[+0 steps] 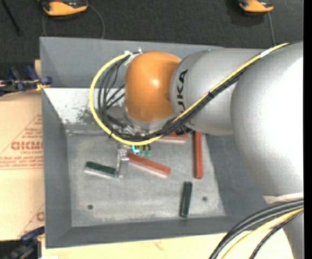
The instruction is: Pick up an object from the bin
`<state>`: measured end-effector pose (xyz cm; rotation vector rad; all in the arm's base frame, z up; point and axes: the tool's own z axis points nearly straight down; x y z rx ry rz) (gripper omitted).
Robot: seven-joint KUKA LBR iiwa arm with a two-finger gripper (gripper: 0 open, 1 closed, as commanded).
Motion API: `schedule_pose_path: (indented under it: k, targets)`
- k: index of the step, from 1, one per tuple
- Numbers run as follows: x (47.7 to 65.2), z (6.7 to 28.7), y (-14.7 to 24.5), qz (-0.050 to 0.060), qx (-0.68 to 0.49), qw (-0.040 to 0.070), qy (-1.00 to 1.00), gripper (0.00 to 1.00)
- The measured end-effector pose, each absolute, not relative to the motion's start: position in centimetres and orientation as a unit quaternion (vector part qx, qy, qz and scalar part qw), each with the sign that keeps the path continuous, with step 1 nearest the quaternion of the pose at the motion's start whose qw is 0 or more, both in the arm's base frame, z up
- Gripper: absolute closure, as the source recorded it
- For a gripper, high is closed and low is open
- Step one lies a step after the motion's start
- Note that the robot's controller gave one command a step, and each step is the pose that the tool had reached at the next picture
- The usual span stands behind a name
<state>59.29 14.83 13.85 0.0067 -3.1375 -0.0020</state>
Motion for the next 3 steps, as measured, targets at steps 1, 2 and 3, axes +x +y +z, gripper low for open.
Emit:
schedule_pose_path:
  k: [1,2,3]
  targets:
    - [58.7,7.3,16.5,0.000,-0.068,0.002,-0.998,0.00]
    - [58.9,7.6,16.4,-0.001,-0.070,-0.001,-0.998,1.00]
    - [61.5,22.6,16.3,-0.002,-0.075,-0.006,-0.997,1.00]
